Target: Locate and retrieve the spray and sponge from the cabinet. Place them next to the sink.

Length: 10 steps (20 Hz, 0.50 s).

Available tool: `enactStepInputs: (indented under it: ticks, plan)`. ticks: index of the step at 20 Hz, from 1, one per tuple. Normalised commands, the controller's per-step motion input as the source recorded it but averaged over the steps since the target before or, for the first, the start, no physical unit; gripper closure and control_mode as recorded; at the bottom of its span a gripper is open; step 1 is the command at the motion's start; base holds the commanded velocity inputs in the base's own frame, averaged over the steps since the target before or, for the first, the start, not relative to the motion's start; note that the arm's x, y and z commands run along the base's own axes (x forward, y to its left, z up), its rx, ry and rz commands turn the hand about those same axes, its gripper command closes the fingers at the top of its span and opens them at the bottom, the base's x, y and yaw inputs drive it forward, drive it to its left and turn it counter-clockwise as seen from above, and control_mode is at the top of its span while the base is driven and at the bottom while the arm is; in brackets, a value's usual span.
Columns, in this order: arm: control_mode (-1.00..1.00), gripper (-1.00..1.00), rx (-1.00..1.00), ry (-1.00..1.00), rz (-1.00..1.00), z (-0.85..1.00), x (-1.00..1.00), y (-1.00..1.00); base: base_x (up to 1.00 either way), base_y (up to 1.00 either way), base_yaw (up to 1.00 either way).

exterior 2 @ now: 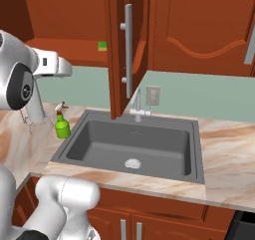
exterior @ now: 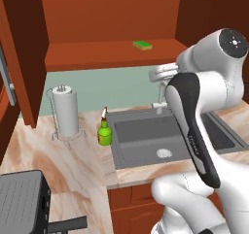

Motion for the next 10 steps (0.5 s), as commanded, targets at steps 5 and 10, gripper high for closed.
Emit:
enactStepInputs:
  ticks: [5,10]
  plan:
    - [-1.0,-1.0,0.0,-0.05,-0.19,0.02,0.12,-0.27,0.0,0.0,0.0]
    - [-1.0,-1.0,-0.01,0.0,-0.05,0.13,0.2,-0.31,0.0,0.0,0.0]
